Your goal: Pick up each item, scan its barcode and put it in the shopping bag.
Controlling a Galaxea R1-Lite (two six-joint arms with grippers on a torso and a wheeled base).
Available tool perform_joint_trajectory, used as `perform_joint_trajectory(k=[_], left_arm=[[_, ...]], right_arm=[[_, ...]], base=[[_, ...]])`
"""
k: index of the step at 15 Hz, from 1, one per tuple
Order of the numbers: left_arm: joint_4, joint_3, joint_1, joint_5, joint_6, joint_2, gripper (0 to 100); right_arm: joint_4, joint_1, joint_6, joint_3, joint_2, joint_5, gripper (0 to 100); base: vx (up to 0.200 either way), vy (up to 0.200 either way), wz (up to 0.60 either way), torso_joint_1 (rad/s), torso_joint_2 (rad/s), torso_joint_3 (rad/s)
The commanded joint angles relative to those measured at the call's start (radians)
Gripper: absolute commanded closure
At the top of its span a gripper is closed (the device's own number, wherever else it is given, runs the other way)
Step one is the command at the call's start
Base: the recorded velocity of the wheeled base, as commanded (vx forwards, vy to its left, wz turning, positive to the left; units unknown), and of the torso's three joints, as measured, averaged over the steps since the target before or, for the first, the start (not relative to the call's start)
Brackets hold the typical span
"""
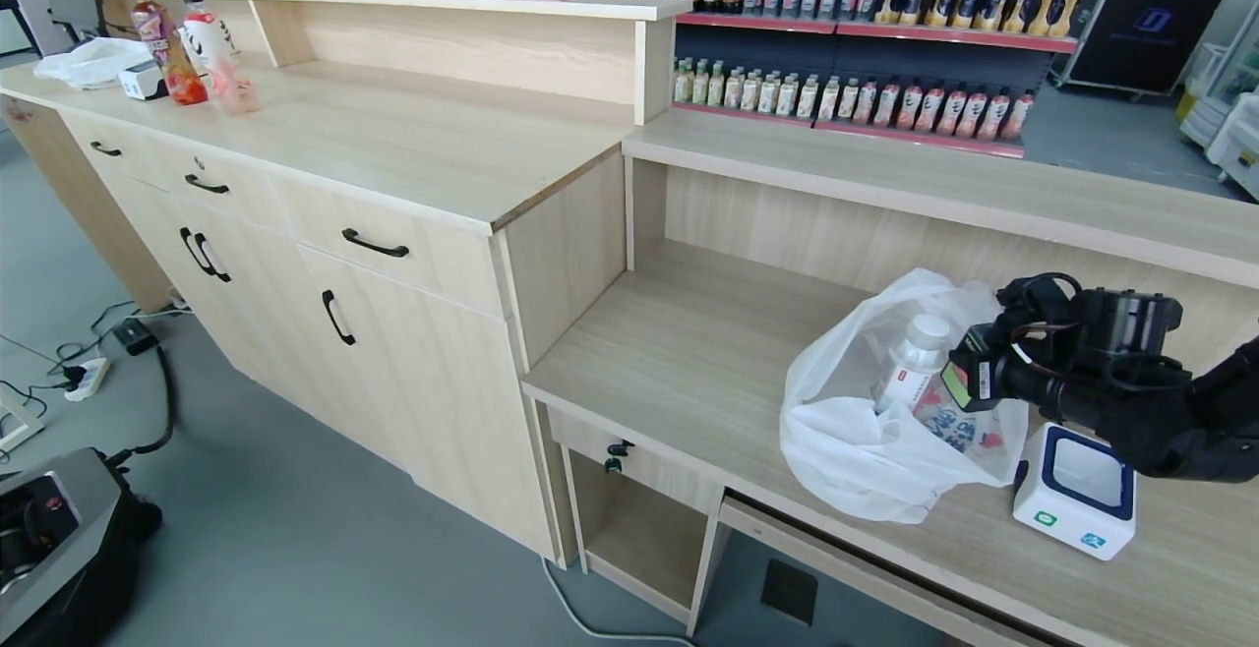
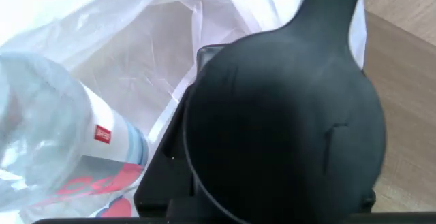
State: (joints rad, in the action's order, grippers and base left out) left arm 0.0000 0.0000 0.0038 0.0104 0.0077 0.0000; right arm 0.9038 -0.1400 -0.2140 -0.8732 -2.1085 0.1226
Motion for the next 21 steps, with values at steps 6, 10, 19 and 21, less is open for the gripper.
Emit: perform_joint_trajectory(k=[6,10,19,21], left_arm=[[0.000,0.000,0.001,0.000,0.000,0.000,100],[0.000,0.000,0.001,0.000,0.000,0.000,100],[0.000,0.000,0.001,0.000,0.000,0.000,100],[0.000,0.000,0.001,0.000,0.000,0.000,100]], right_arm=[[0.027,0.017,0.008,-0.021,-0.084,0.002,100],[0.027,0.017,0.015,-0.007,-0.094,0.002,100],[0.047,0.011,0.044,0.006,-0.123,0.002,100],[0.047,0.010,0.047,0.008,-0.125,0.002,100]], base=[[0.000,0.000,0.00,0.000,0.00,0.000],[0.000,0.000,0.00,0.000,0.00,0.000],[0.000,0.000,0.00,0.000,0.00,0.000],[0.000,0.000,0.00,0.000,0.00,0.000]])
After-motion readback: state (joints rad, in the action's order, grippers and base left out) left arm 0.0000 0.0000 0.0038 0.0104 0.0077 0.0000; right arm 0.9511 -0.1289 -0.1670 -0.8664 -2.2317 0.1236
